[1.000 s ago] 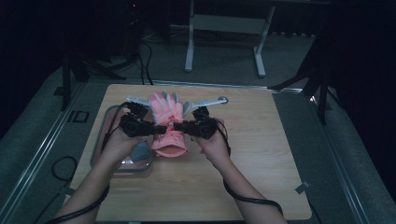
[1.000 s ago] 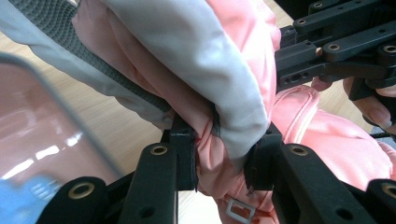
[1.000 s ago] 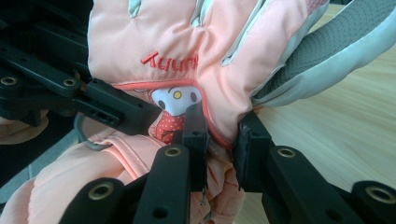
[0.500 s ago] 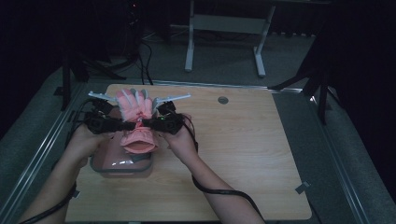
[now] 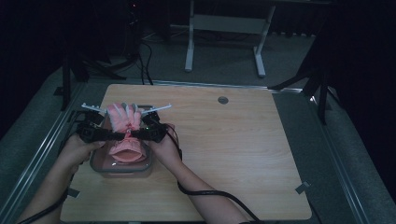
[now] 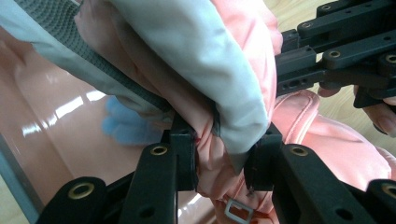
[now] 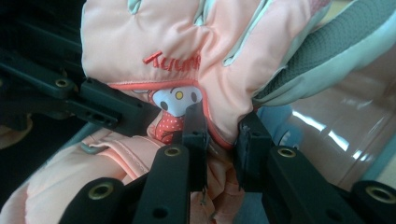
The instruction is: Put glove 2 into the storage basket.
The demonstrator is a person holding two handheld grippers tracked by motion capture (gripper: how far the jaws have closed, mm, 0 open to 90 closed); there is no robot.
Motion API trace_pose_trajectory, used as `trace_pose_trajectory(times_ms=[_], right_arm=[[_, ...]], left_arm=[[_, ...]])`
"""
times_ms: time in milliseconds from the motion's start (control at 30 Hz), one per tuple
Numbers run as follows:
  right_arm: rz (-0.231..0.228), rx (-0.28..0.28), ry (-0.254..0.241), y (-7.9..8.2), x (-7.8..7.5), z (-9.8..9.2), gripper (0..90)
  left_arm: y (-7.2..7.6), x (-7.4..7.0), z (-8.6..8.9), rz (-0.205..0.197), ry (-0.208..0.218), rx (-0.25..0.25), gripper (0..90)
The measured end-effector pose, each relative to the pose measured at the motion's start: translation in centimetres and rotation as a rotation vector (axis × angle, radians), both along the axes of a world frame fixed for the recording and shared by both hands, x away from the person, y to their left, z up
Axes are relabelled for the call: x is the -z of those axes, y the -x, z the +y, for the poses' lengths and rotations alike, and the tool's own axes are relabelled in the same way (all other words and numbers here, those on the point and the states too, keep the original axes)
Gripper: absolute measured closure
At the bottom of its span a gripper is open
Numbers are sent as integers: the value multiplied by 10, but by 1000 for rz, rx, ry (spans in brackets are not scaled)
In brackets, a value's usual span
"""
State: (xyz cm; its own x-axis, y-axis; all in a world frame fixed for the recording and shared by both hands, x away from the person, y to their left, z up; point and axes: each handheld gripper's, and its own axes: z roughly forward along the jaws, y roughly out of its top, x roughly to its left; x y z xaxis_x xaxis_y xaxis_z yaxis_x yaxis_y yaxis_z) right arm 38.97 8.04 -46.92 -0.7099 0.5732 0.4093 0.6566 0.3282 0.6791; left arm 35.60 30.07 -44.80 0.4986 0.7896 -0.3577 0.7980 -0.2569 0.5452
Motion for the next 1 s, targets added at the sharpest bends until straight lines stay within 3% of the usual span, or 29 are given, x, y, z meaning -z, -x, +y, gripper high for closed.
trace_pose_trajectory(times_ms=[200,400,533,633,833,933,1000], right_arm=[[20,-24,61,0,13,7,760],[-31,-22,170,5,17,15,750],[-21,-37,247,4,15,22,720],[12,-36,271,0,15,24,694],[26,-21,238,-7,12,17,524],[31,-17,193,-9,7,12,455],[9,-16,179,-8,4,9,426]], left_arm=[[-2,17,4,49,8,-6,695],[-5,28,2,76,1,-10,693],[-7,30,0,104,-26,-11,686],[-8,33,0,117,-24,-13,660],[-6,37,4,105,26,-52,546],[-7,34,2,79,3,-75,485],[-7,32,1,53,-8,-93,440]])
